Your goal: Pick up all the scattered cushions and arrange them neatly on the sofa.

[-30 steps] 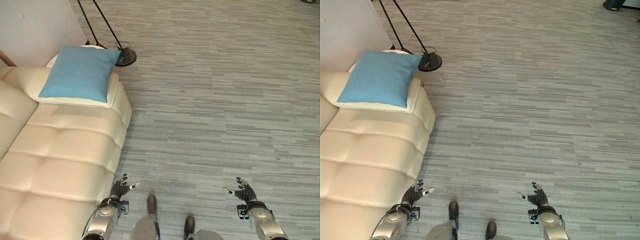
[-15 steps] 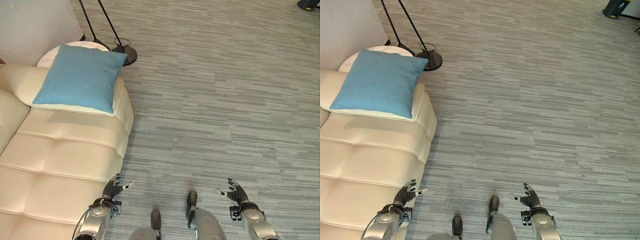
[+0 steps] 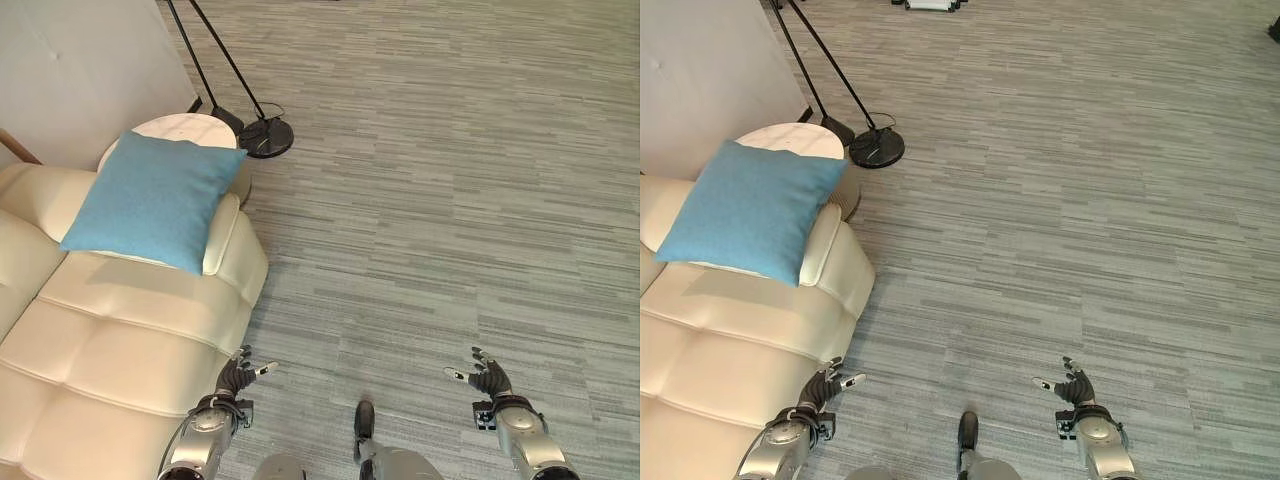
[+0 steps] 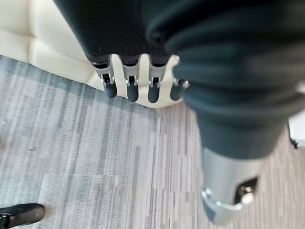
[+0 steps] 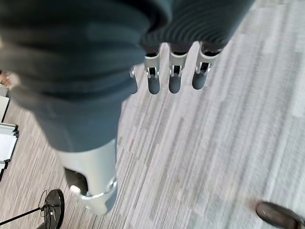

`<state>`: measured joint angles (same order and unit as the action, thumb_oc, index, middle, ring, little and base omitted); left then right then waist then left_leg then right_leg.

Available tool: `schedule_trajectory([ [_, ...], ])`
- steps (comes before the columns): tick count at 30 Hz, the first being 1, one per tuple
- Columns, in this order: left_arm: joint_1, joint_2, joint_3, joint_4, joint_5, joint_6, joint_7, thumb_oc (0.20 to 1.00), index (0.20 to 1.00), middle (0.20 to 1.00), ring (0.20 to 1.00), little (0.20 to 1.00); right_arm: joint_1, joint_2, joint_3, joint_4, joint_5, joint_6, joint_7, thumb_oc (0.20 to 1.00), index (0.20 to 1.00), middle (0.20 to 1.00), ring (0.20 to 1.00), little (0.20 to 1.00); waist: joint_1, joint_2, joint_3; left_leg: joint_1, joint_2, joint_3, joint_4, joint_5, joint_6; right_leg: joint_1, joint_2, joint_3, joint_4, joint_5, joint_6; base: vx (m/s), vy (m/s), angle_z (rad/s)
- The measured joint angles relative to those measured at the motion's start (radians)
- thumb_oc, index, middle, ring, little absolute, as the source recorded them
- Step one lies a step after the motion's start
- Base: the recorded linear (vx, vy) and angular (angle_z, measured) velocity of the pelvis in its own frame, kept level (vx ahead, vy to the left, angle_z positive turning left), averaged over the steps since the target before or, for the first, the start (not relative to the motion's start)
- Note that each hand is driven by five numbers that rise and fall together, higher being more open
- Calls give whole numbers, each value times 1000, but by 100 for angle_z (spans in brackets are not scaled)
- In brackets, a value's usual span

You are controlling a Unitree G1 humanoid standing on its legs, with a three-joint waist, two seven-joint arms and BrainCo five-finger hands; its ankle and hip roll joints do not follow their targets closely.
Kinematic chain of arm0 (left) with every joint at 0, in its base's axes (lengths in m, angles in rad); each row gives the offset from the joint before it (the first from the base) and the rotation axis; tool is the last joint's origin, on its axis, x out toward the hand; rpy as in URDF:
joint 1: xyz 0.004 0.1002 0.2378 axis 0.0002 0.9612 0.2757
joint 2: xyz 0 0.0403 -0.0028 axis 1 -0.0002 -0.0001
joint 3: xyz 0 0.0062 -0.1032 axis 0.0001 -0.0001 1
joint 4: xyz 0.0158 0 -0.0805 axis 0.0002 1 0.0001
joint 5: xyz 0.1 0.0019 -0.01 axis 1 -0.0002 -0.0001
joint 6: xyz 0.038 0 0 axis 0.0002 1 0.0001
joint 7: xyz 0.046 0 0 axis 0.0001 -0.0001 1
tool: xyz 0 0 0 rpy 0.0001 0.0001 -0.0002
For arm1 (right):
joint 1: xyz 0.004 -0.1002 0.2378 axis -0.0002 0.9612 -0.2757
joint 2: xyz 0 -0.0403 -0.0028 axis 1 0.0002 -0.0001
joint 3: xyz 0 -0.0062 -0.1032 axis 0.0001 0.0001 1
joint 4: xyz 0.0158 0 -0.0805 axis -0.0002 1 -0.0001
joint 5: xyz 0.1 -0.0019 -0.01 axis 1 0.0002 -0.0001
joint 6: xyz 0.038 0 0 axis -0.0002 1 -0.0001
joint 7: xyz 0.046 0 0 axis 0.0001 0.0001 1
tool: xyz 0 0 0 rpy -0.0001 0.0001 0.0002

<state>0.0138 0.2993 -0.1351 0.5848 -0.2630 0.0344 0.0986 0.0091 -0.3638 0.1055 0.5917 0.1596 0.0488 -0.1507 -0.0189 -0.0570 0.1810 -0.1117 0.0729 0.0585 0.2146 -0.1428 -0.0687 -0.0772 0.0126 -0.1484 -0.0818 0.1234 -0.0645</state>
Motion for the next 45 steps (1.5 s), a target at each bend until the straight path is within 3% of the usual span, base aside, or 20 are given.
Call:
schedule_trajectory([
  [3,-14,-2,-4,6,1,0,-1,1000,1000,1000,1000,1000,9,7,3,1,0,1,0,1000,1000,1000,1000,1000,0,-16,7,-43,9,11,-156,80,-12,52,3,-14,-1,-50,33,214,87,15],
  [5,-14,-2,-16,6,3,1,-1,1000,1000,1000,1000,1000,7,8,3,6,0,0,-2,1000,1000,1000,1000,1000,3,-13,5,-87,18,15,-228,159,-15,68,8,-20,-6,-74,27,213,123,9],
  [10,-8,-2,-16,10,4,2,1,1000,1000,1000,1000,1000,11,16,2,41,-1,3,-15,1000,1000,1000,1000,1000,32,15,6,-161,69,143,-301,244,7,104,33,-30,-1,-105,29,266,200,1],
  [14,20,-5,-18,30,6,2,1,1000,1000,1000,1000,1000,21,12,0,61,-3,4,-15,1000,1000,1000,1000,1000,27,63,-40,-95,47,148,-281,294,28,166,14,-24,0,-156,59,284,248,-5],
  [16,27,-3,-18,30,7,1,0,1000,1000,1000,1000,1000,26,17,2,58,-2,4,-11,1000,1000,1000,1000,1000,34,50,-47,-70,-1,177,-276,318,65,166,-43,-11,39,-191,98,229,256,-7],
  [17,32,3,-18,28,8,2,0,1000,1000,1000,1000,1000,40,27,0,58,-3,4,-10,1000,1000,1000,1000,1000,31,31,-53,-48,-54,189,-276,305,120,153,-103,-14,111,-232,137,218,301,0],
  [19,31,19,-17,28,8,2,0,1000,1000,1000,1000,1000,39,43,1,59,-3,5,-4,1000,1000,1000,1000,1000,35,24,-53,-30,-88,192,-278,280,154,99,-145,-15,250,-261,162,226,296,8],
  [20,28,38,-16,28,8,3,0,1000,1000,1000,1000,1000,37,59,1,53,-4,6,3,1000,1000,1000,1000,1000,36,24,-52,-14,-101,189,-278,260,180,-1,-182,-13,477,-283,190,196,210,13],
  [22,26,49,-17,34,8,6,0,1000,1000,1000,1000,1000,44,73,2,51,-4,7,8,1000,1000,1000,1000,1000,34,15,-47,33,-126,174,-293,246,190,-89,-218,-6,700,-306,216,208,115,32],
  [25,26,63,-9,30,8,9,1,1000,1000,1000,1000,1000,47,84,4,47,-4,6,12,1000,1000,1000,1000,1000,27,15,-47,47,-132,141,-293,223,180,-174,-190,23,595,-313,226,298,4,34],
  [26,25,61,-10,33,8,10,0,1000,1000,1000,1000,1000,38,84,4,47,-3,7,11,1000,1000,1000,1000,1000,27,20,-43,56,-129,119,-294,206,159,-190,-153,43,411,-291,210,231,-44,39],
  [28,25,60,-10,35,8,11,0,1000,1000,1000,1000,1000,43,85,4,47,-3,7,11,1000,1000,1000,1000,1000,26,11,-38,78,-135,117,-294,205,162,-204,-138,40,305,-214,208,332,-115,25],
  [29,20,43,-4,38,7,11,3,1000,1000,1000,1000,1000,44,88,4,47,-2,6,10,1000,1000,1000,1000,1000,21,11,-23,95,-135,84,-292,161,167,-246,-118,60,231,-132,195,419,-158,27],
  [31,-10,26,3,57,7,10,3,1000,1000,1000,1000,1000,41,89,8,38,-1,6,7,1000,1000,1000,1000,1000,-7,15,-7,92,-132,30,-288,154,155,-254,-101,138,108,-93,234,300,-137,77],
  [34,0,16,-23,51,7,0,0,1000,1000,1000,1000,1000,65,102,15,53,-1,18,5,1000,1000,1000,1000,1000,-28,-16,-14,132,-144,-8,-302,138,134,-223,-127,147,131,-80,204,320,-170,87],
  [37,45,4,-20,48,3,0,2,1000,1000,1000,1000,1000,15,82,32,70,0,18,6,1000,1000,1000,1000,1000,-22,41,-19,204,-17,-40,-287,106,79,-138,-14,104,125,4,107,383,-287,60],
  [38,46,2,-21,59,-2,-1,1,1000,1000,1000,1000,1000,4,77,36,71,0,18,5,1000,1000,1000,1000,1000,-27,48,-19,181,8,-58,-215,86,50,-102,2,66,111,-24,71,339,-269,48],
  [41,0,2,-21,69,-40,-3,1,1000,1000,1000,1000,1000,-4,62,40,68,9,17,10,1000,1000,1000,1000,1000,3,-17,-15,-42,-6,-70,216,83,25,-38,-9,37,49,-33,17,251,-131,58],
  [42,3,3,-22,71,-40,-1,1,1000,1000,1000,1000,1000,-5,54,41,68,11,16,10,1000,1000,1000,1000,1000,13,-29,-12,-83,-2,-45,264,66,17,-21,-11,32,34,-17,-7,136,-8,26],
  [45,22,4,-20,68,-39,0,1,1000,1000,1000,1000,1000,-21,36,40,69,17,16,11,1000,1000,1000,1000,1000,29,-16,-1,-119,1,38,47,69,24,14,-5,0,0,-29,-10,138,15,23],
])
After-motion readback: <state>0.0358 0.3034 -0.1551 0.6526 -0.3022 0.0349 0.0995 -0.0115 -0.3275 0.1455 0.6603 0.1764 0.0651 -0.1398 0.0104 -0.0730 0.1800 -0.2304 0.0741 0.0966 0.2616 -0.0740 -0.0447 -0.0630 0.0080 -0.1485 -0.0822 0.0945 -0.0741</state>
